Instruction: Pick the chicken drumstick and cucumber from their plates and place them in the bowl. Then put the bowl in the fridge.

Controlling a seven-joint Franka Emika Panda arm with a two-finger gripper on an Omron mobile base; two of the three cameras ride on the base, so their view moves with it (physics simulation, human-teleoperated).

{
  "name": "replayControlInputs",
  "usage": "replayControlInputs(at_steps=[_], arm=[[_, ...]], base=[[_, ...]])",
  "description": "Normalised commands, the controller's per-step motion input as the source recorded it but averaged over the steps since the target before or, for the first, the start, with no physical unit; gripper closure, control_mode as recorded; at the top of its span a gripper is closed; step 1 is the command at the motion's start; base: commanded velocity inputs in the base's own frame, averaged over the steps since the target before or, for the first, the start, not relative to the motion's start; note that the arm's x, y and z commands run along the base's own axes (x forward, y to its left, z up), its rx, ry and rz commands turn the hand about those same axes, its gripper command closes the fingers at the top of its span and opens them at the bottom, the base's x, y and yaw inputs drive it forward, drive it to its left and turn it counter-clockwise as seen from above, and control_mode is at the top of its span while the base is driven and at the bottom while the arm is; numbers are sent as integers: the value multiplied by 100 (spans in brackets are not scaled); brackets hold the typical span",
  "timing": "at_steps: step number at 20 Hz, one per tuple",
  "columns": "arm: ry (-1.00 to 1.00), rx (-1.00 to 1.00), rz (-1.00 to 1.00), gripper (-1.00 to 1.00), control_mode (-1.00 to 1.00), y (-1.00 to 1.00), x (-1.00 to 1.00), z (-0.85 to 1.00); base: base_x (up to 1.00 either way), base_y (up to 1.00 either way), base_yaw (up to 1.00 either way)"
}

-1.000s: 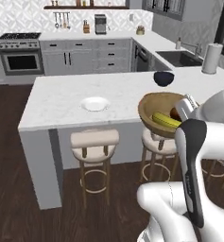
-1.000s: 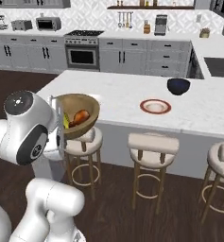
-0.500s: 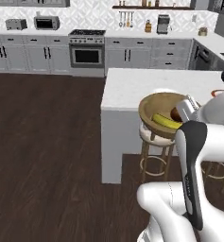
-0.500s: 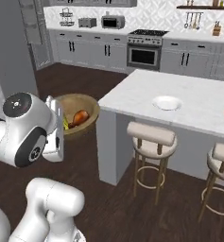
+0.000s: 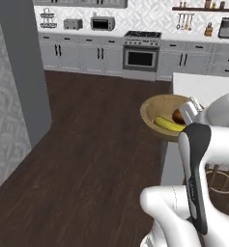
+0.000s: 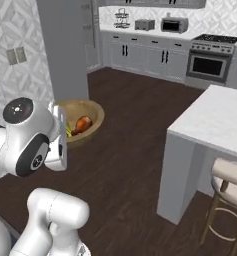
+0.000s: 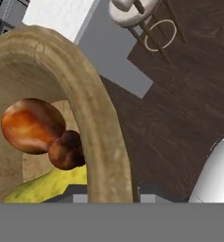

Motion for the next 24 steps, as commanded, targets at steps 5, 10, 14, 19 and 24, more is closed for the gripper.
replayControlInputs(at_steps=[5,10,14,19,24], arm=[[0,0,0,100,100,0,0,0],[0,0,0,100,100,0,0,0],[0,0,0,100,100,0,0,0],[0,0,0,100,100,0,0,0],[0,0,0,100,100,0,0,0]], base=[[100,100,5],[100,91,0],[100,59,-1],[100,49,-15],[100,26,-43]])
